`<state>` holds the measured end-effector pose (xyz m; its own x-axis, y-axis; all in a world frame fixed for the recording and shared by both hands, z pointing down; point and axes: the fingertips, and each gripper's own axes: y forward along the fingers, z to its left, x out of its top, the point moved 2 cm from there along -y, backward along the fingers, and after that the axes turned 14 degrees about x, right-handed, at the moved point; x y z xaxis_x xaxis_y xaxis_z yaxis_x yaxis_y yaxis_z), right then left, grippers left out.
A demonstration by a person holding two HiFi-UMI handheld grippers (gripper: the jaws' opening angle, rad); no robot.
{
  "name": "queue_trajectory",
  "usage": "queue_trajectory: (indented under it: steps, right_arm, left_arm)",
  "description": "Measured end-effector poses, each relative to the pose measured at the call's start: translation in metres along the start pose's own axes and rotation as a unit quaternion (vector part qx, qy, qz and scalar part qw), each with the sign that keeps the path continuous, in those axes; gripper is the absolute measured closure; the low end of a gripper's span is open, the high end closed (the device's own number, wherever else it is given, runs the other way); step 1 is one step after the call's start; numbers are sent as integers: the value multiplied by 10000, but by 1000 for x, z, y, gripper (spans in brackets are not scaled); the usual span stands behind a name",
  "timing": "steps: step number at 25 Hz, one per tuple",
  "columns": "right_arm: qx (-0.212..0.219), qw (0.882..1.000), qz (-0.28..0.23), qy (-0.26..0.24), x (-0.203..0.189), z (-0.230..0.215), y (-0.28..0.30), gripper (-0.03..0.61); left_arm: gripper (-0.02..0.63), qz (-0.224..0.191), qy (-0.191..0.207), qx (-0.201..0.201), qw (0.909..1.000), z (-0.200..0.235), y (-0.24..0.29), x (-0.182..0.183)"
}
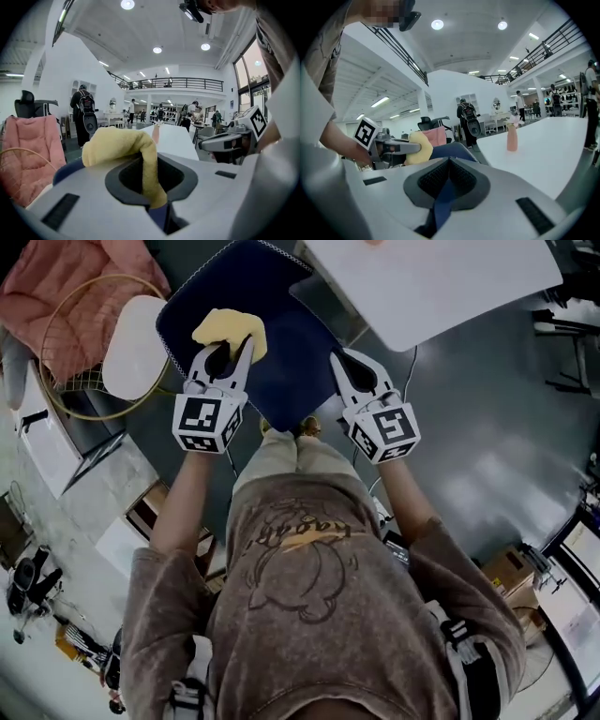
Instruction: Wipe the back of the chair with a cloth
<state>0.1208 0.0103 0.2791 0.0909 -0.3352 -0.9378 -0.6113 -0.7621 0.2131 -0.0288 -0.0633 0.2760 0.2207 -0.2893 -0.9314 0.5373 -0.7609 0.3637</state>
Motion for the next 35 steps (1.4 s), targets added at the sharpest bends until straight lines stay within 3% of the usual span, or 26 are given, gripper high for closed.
queue_trajectory:
  steps: [13, 18, 26, 35]
  right_arm:
    - [35, 9988, -194, -443, 68, 32, -48, 551]
    - [175, 9981, -234, -537, 73, 52, -45, 551]
    - [481, 9907, -716, -1050, 92, 75, -57, 551]
    - [72, 9925, -977, -731, 80, 61, -78, 551]
  left_arm:
    - [558, -492, -379, -340, 9975, -30, -79, 75]
    - [558, -661, -312, -470, 9962, -28, -101, 82]
    - [558, -1419, -361, -529, 9878, -28, -124, 86]
    - [558, -1312, -614, -270, 9891, -25, -131, 57]
